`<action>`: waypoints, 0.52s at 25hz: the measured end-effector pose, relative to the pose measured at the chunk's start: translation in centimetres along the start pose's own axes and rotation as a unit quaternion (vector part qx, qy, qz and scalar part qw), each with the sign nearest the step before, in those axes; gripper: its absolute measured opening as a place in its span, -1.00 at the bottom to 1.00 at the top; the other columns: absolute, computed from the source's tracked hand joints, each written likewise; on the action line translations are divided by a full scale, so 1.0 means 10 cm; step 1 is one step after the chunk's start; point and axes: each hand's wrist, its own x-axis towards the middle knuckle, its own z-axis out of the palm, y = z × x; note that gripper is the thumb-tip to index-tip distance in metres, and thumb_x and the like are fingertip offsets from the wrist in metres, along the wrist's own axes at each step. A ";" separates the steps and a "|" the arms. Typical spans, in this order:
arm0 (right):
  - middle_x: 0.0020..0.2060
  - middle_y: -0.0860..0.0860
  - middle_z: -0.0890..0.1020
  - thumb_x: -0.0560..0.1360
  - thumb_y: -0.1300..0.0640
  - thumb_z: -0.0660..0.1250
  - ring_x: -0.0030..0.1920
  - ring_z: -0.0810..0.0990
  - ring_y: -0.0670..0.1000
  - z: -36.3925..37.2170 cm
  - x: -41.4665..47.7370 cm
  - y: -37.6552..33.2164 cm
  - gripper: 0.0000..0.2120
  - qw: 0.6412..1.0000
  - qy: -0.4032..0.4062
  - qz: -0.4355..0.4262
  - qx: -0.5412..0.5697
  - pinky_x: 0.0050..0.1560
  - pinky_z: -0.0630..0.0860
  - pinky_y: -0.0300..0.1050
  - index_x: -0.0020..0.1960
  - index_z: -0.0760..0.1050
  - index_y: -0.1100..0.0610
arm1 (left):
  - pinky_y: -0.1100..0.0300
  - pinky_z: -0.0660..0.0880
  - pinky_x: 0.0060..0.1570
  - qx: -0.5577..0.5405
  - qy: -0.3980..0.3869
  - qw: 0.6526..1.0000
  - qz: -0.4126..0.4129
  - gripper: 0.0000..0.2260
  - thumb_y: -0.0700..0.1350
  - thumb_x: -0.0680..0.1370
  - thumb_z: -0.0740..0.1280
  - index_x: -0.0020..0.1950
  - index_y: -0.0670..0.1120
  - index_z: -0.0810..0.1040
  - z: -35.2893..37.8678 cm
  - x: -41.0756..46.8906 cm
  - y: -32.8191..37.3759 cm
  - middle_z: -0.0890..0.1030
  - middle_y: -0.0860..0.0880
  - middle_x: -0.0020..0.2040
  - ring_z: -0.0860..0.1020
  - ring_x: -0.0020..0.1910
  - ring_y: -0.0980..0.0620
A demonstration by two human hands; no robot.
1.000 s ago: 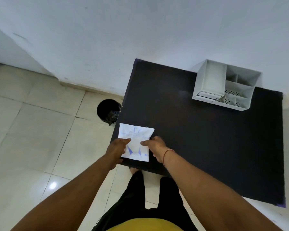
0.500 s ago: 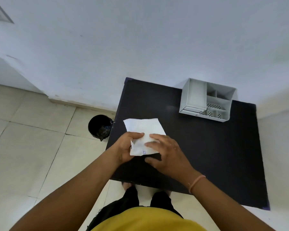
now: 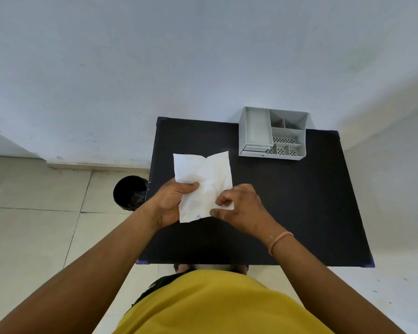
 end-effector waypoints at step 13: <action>0.07 -0.04 0.67 0.60 0.13 0.46 0.09 0.62 -0.05 -0.17 0.10 0.03 -0.90 0.949 -0.088 0.103 0.285 -0.04 0.50 -0.26 0.11 0.68 0.06 | -0.18 0.76 -0.10 -0.003 0.000 1.000 -0.021 -0.58 -0.33 0.68 0.31 0.49 0.00 0.49 0.17 0.07 -0.10 0.59 -0.17 0.41 0.63 0.30 -0.33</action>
